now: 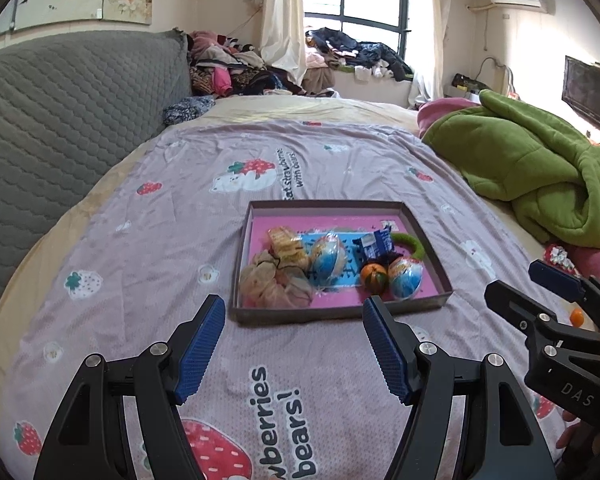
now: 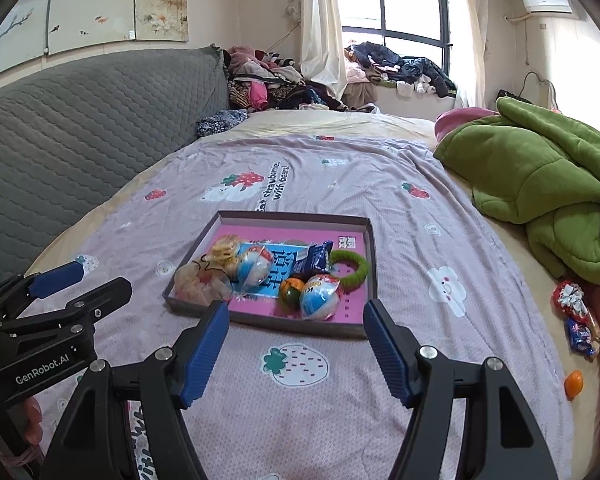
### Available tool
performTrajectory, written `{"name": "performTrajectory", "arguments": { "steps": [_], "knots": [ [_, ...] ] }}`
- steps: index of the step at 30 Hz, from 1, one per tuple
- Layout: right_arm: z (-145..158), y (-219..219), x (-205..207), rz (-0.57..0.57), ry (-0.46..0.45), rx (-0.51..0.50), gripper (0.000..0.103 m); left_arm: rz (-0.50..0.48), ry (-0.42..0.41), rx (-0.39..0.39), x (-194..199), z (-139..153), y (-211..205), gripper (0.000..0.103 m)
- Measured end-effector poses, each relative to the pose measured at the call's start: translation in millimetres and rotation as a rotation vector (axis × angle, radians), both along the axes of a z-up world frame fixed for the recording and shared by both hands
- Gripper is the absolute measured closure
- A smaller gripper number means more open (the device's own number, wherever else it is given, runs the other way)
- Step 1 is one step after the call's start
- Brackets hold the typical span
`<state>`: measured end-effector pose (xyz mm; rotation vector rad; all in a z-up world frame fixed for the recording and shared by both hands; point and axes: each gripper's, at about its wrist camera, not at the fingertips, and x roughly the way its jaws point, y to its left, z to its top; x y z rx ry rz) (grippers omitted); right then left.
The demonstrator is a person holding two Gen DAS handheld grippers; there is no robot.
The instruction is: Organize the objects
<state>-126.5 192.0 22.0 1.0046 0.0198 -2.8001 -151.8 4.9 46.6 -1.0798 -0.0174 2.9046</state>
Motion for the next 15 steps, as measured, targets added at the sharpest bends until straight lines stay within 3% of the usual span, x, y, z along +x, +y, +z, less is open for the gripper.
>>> {"name": "performTrajectory", "arguments": {
  "steps": [15],
  "knots": [
    [-25,7,11,0.001,0.035,-0.003,0.034,0.014,-0.002,-0.004,3,-32,-1,0.030]
  ]
}}
